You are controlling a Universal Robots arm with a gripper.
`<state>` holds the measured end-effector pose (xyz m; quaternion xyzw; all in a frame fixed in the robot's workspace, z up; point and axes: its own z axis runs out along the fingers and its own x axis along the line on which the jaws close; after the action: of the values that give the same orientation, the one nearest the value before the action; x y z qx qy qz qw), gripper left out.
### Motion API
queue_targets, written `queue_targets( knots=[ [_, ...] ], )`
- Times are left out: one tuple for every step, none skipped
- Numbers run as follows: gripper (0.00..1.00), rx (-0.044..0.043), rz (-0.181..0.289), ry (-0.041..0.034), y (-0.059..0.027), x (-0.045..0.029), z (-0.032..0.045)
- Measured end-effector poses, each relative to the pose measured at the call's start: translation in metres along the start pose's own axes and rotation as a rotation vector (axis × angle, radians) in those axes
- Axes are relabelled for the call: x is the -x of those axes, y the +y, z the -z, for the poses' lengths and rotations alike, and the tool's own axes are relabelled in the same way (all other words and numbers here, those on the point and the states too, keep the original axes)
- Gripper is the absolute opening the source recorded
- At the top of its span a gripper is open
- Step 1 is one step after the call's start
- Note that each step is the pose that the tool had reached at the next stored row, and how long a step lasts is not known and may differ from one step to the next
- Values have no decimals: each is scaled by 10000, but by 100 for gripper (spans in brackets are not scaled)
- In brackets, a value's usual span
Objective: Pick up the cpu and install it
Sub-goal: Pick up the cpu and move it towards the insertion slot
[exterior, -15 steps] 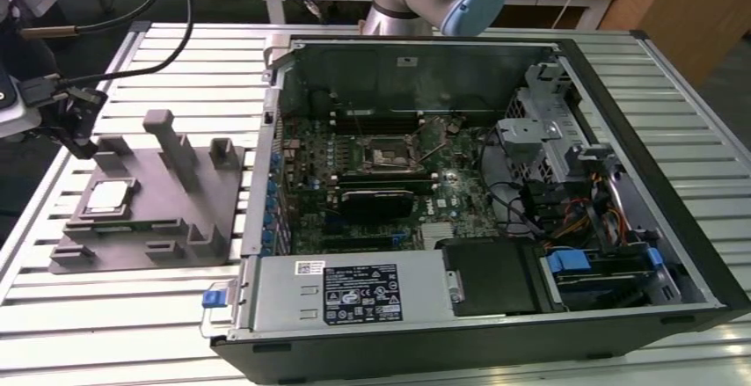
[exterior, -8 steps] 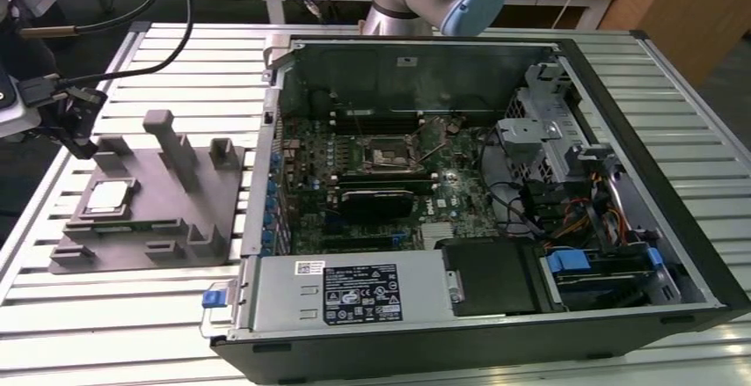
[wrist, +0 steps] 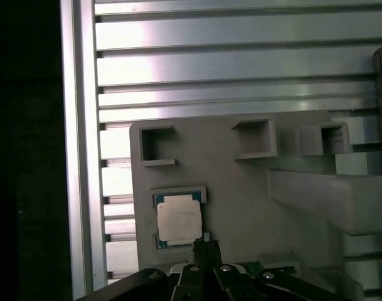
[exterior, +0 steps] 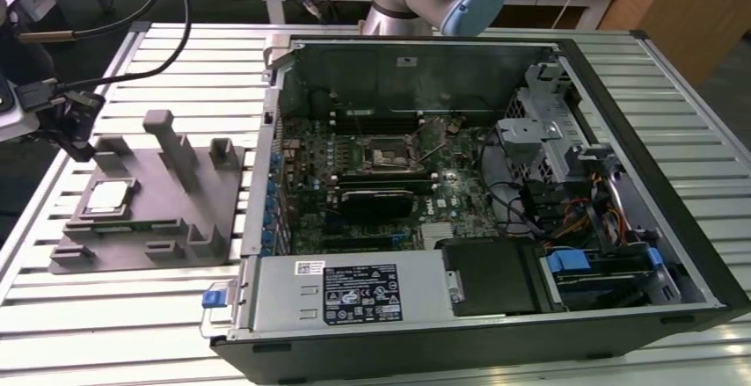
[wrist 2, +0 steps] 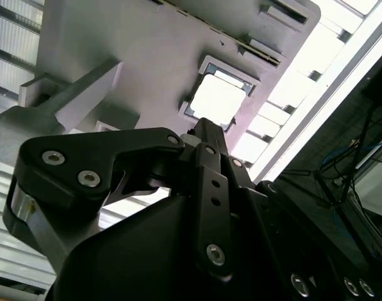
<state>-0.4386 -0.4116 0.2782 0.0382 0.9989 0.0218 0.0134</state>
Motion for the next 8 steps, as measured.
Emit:
queue_targets(
  knots=[
    [11,1,0,-1,-5,-1,-14],
    [11,0,0,0,-11,-1,-28],
    [11,1,0,-1,-16,-2,-42],
    [11,1,-1,-1,-19,-3,-55],
    [11,0,0,0,-23,-3,-67],
    [11,0,0,0,-27,-4,-80],
    [11,-1,0,1,-31,-7,-92],
    [11,-1,0,1,-35,-10,-103]
  ],
)
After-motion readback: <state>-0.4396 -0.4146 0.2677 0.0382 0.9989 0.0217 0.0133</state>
